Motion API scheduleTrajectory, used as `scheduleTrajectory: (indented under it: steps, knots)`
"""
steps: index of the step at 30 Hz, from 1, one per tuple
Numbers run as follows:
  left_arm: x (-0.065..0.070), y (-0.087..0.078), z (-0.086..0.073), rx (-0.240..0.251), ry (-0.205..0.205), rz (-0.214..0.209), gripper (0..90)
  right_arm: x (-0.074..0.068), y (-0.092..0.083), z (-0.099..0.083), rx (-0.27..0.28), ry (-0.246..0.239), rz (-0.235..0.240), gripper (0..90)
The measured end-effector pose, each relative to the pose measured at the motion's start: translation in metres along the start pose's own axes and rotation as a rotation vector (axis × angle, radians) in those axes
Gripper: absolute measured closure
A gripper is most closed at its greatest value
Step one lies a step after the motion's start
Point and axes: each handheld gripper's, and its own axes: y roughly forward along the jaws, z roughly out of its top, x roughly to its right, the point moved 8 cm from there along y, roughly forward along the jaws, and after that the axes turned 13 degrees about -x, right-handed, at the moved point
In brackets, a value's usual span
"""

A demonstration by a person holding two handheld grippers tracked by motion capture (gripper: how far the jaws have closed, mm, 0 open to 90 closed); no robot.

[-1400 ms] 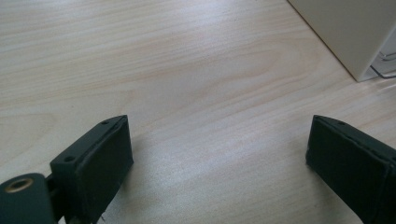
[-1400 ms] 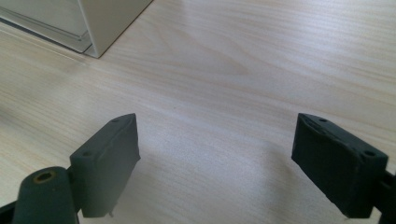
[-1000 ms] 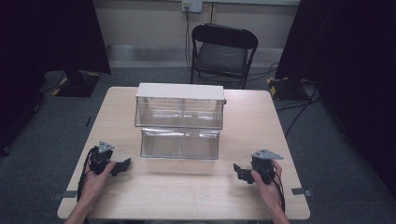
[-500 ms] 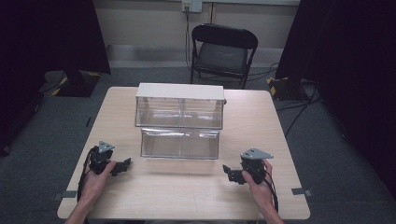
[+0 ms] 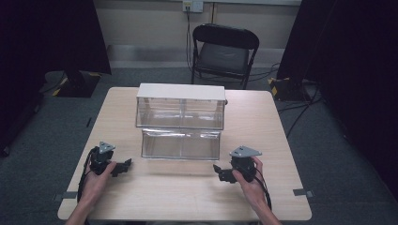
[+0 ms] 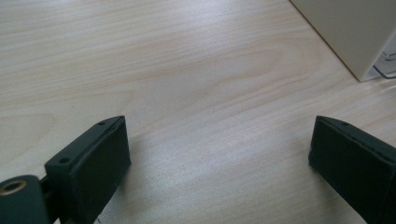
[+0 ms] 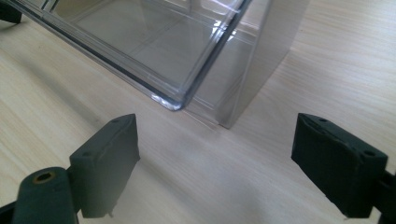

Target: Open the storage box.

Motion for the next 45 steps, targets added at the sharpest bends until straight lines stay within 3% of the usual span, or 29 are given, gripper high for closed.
scheduleTrajectory:
  steps: [21,36,45]
  knots:
    - [-0.001,0.001,0.0,-0.004,0.007,-0.004,3.5,-0.017,0.04,0.02,-0.027,-0.005,0.041,14.3]
    - [-0.001,0.001,0.001,-0.004,0.006,-0.004,3.4,-0.014,0.039,0.018,0.015,0.048,0.022,14.1]
    - [-0.001,0.001,0.001,-0.003,0.006,-0.004,3.4,-0.018,0.033,0.022,0.042,0.042,0.059,14.1]
